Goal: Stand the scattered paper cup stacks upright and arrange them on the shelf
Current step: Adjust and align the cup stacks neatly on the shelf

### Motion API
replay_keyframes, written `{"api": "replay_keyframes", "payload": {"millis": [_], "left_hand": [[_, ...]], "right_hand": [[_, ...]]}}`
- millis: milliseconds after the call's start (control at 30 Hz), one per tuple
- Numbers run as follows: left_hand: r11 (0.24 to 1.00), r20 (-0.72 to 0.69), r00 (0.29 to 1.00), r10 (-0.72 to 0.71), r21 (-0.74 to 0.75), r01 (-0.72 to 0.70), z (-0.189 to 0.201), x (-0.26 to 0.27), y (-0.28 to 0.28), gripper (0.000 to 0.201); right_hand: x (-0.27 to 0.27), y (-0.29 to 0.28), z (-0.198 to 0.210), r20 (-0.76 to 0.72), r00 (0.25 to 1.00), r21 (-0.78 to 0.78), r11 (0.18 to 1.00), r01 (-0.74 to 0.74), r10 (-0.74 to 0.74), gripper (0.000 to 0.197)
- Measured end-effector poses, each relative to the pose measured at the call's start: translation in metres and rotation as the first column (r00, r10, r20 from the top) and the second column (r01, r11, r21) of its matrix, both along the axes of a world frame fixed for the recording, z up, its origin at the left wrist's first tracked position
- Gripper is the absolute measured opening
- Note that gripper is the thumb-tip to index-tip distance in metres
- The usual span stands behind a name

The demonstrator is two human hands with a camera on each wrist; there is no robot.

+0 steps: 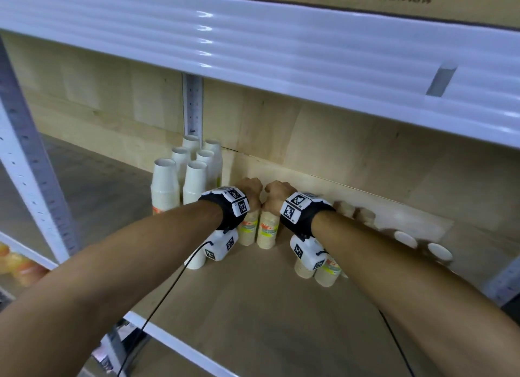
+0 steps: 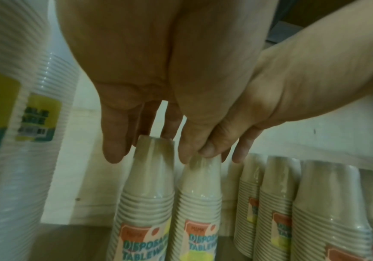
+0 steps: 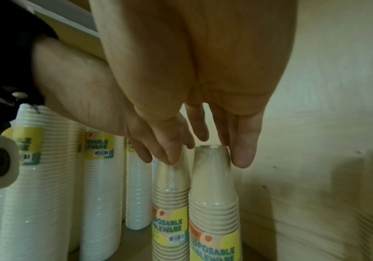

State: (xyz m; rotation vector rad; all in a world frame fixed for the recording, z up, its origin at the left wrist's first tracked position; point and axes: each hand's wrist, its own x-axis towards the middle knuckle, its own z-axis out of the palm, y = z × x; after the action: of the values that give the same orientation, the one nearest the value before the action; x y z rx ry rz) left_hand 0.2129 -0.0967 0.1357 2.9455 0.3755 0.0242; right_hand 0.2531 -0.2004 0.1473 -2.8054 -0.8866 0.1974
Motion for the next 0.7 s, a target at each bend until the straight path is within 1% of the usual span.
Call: {"api": "replay_keyframes", "payload": {"millis": [33, 67, 167, 200, 333, 433, 500, 567, 633, 700], "left_hand": [[1.0, 0.008, 1.0, 0.006, -0.006, -0.006, -0.002, 0.001, 0.002, 0.018], [1.0, 0.017, 1.0, 0.015, -0.017, -0.015, -0.004, 0.002, 0.004, 0.021], [0.999, 0.052, 0.998, 0.021, -0.043, -0.019, -0.004, 0.001, 0.006, 0.025], [0.999, 0.045, 0.999, 0.014, -0.035, -0.012, -0.003, -0.001, 0.005, 0.024], [0.999, 0.058, 0.998, -0.02, -0.028, 0.022, -0.001, -0.007, 0.004, 0.019], [0.998, 0.057, 0.998, 0.006, -0.07, -0.002, 0.003, -0.012, 0.002, 0.028], [0.996, 0.056, 0.998, -0.01, -0.091, 0.015, 0.009, -0.016, -0.001, 0.033], [0.996, 0.052, 0.997, -0.054, -0.072, 0.058, 0.017, -0.02, -0.005, 0.03], [0.994, 0.034, 0.996, -0.085, -0.064, 0.087, 0.024, -0.025, -0.011, 0.028], [0.994, 0.029, 0.995, -0.1, -0.048, 0.102, 0.03, -0.031, -0.018, 0.027]], "right_hand": [[0.001, 0.002, -0.001, 0.004, 1.0, -0.008, 1.0, -0.004, 0.004, 0.025], [0.002, 0.003, -0.003, 0.004, 1.0, -0.012, 1.0, 0.0, 0.0, 0.019], [0.005, 0.009, -0.009, 0.014, 1.0, 0.001, 1.0, 0.018, -0.018, 0.017], [0.005, 0.01, -0.01, 0.022, 0.999, -0.013, 0.999, 0.029, -0.029, 0.019], [0.006, 0.01, -0.014, 0.067, 0.998, -0.017, 1.0, 0.017, -0.015, 0.036], [0.003, 0.005, -0.014, 0.068, 0.998, 0.0, 1.0, 0.011, -0.011, 0.038], [-0.004, -0.001, -0.01, 0.055, 0.998, 0.021, 0.999, 0.024, -0.025, 0.03], [-0.014, -0.009, -0.002, 0.026, 0.999, 0.029, 0.999, 0.018, -0.019, 0.006], [-0.019, -0.017, 0.002, 0.011, 1.0, 0.02, 1.0, 0.004, -0.004, 0.023], [-0.028, -0.027, 0.009, 0.014, 1.0, -0.001, 1.0, -0.015, 0.015, 0.029]]}}
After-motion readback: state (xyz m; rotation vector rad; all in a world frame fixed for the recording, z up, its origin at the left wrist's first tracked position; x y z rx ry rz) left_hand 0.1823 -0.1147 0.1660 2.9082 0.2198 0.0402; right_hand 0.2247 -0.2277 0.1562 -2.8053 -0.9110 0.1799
